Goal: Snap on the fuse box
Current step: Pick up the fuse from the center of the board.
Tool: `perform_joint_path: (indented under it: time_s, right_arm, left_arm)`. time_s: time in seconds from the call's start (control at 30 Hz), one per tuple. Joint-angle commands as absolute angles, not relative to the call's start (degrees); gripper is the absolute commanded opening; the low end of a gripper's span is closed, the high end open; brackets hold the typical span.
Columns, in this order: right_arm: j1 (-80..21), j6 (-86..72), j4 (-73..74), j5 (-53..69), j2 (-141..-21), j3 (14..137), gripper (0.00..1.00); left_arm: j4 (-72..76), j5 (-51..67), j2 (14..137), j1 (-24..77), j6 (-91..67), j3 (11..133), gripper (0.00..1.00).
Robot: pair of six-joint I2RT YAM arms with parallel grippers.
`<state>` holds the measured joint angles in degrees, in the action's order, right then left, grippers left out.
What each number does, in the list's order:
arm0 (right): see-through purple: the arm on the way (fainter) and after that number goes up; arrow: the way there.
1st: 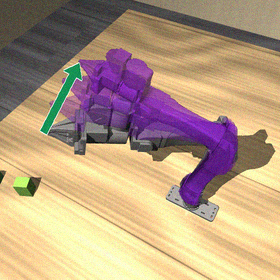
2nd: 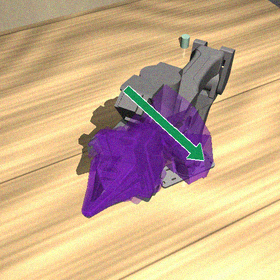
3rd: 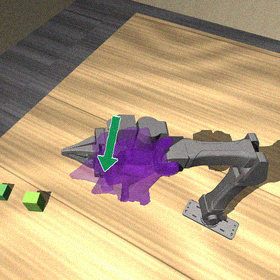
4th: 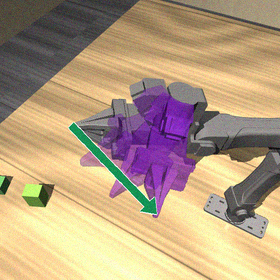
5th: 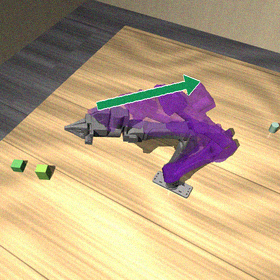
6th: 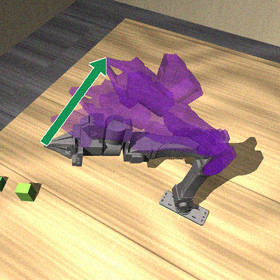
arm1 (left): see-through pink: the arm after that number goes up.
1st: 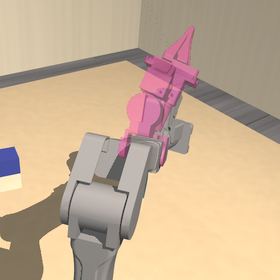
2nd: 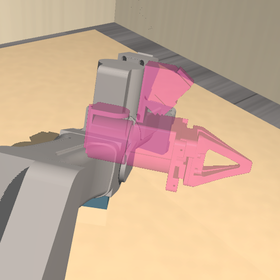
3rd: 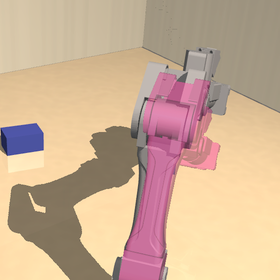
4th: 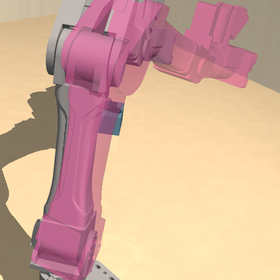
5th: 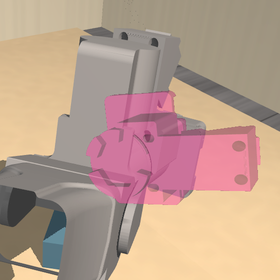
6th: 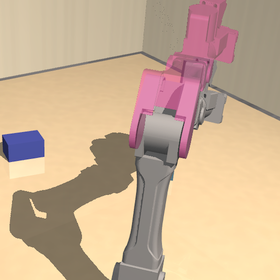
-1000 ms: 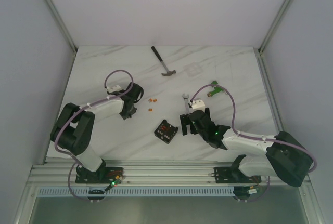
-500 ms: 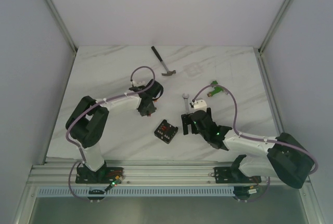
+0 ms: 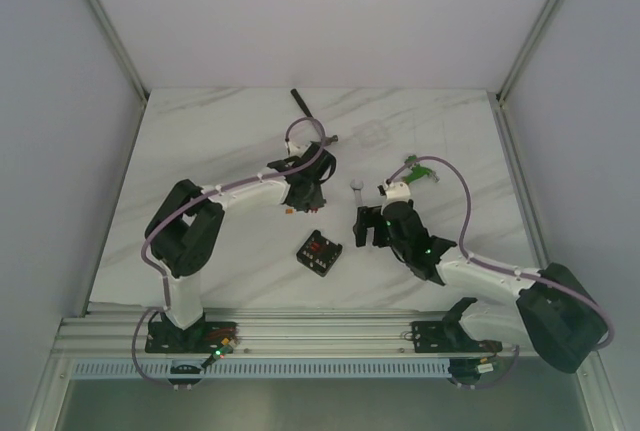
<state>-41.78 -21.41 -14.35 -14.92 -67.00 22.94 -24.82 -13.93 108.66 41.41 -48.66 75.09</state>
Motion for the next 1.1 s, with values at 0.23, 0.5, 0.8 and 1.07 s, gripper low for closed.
perform_joint_path:
  time_s: [0.23, 0.5, 0.8, 1.07]
  right_arm:
    - [-38.61, -28.98, -36.22, -0.42, -73.30, 21.27, 0.93]
    - [-38.63, -33.57, -53.09, 2.30, -81.77, 20.06, 0.80]
    - [-38.60, -36.10, -72.24, 0.33, -90.64, 16.36, 0.55]
    - [-38.60, -36.06, -77.77, -0.14, -93.04, 16.57, 0.47]
  left_arm:
    - [-18.16, -6.29, 107.55, 41.75, -49.70, 75.39, 0.34]
    - [-15.11, -3.99, 104.71, 41.90, -54.96, 73.86, 0.33]
    - [-13.58, -3.66, 102.24, 42.86, -56.72, 72.70, 0.33]
    - [-13.09, -3.52, 101.82, 43.52, -57.21, 72.67, 0.33]
